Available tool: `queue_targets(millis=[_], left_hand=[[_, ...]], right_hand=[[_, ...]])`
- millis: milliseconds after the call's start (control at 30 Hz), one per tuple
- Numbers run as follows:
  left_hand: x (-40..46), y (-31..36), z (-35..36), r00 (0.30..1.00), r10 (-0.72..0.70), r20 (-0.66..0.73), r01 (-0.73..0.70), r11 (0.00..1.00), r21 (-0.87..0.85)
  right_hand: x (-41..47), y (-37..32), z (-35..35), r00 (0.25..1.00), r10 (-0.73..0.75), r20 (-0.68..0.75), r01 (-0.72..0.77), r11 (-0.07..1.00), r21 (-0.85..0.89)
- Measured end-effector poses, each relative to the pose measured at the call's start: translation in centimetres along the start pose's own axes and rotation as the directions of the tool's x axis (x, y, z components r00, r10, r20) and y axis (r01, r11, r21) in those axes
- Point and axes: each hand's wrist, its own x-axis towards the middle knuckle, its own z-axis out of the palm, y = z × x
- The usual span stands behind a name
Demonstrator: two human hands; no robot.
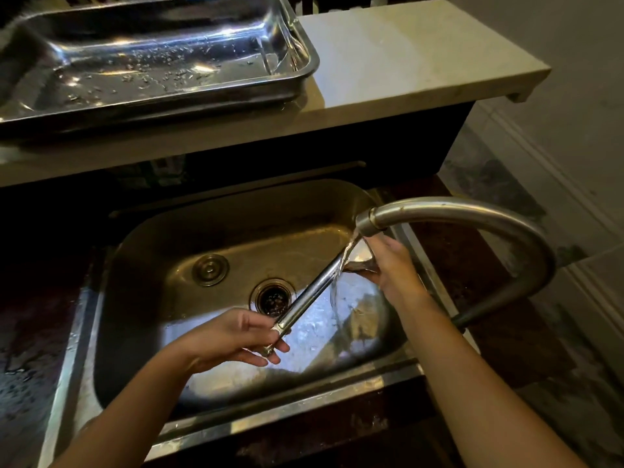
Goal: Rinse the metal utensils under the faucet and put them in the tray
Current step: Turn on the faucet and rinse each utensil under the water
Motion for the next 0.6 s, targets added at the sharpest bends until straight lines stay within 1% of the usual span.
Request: queue_targets(millis=[33,67,100,133,167,200,233,267,300,367,400,433,500,567,600], left_hand=[[0.0,-0.2,0.3,0.999,0.022,-0.049,-0.021,1.000,0.004],[0.1,-0.4,0.5,0.992,0.049,-0.116,-0.047,0.999,0.021],[0.1,-0.5,0.8,0.978,0.078,-0.193,-0.069,0.996,0.056],[0.2,-0.8,1.2,0.953,0.123,-0.278,-0.087,0.986,0.140],[0.2,-1.0,1.5,0.909,0.203,-0.364,-0.089,0.948,0.306],[0.2,-1.3,1.9,0.846,0.326,-0.422,-0.068,0.851,0.520],[0.2,-1.6,2.3,0.766,0.465,-0.445,-0.027,0.714,0.700],[0.0,-1.7,2.8,0.682,0.592,-0.429,0.009,0.580,0.815],[-0.1,-1.9,3.2,0.634,0.676,-0.374,0.033,0.460,0.887],[-0.3,-2.9,3.3,0.595,0.769,-0.232,0.066,0.241,0.968],[-0.4,-3.5,3.3,0.576,0.798,-0.179,0.090,0.156,0.984],[-0.6,-3.9,3.2,0.559,0.817,-0.139,0.109,0.093,0.990],[-1.1,-4.4,2.9,0.550,0.827,-0.115,0.133,0.049,0.990],[-1.3,-4.9,2.8,0.540,0.837,-0.089,0.142,0.014,0.990],[-1.3,-5.0,2.7,0.548,0.832,-0.081,0.127,0.013,0.992]], right_hand=[[0.1,0.0,0.1,1.000,0.018,-0.018,-0.019,0.999,-0.039],[0.2,0.1,0.1,0.997,0.014,-0.080,-0.025,0.991,-0.132],[0.2,0.2,0.1,0.985,-0.023,-0.171,-0.018,0.971,-0.237],[0.0,0.6,0.2,0.963,-0.081,-0.256,-0.002,0.951,-0.310],[-0.4,1.0,0.4,0.941,-0.129,-0.314,0.014,0.939,-0.343],[-0.8,1.5,0.7,0.935,-0.142,-0.326,0.024,0.940,-0.341],[-1.0,2.0,1.0,0.946,-0.108,-0.305,0.015,0.956,-0.292],[-1.3,2.3,1.3,0.961,-0.036,-0.274,-0.018,0.981,-0.195],[-1.5,2.4,1.5,0.968,0.061,-0.242,-0.079,0.995,-0.064],[-1.6,2.4,1.5,0.951,0.249,-0.183,-0.215,0.958,0.188],[-1.5,2.4,1.3,0.939,0.311,-0.149,-0.263,0.925,0.276],[-1.3,2.6,1.1,0.931,0.351,-0.100,-0.299,0.891,0.342],[-1.4,2.7,0.8,0.920,0.391,-0.006,-0.353,0.837,0.418],[-1.6,2.7,0.8,0.918,0.396,0.015,-0.363,0.826,0.432],[-1.7,2.7,0.9,0.925,0.379,0.006,-0.343,0.832,0.436]])
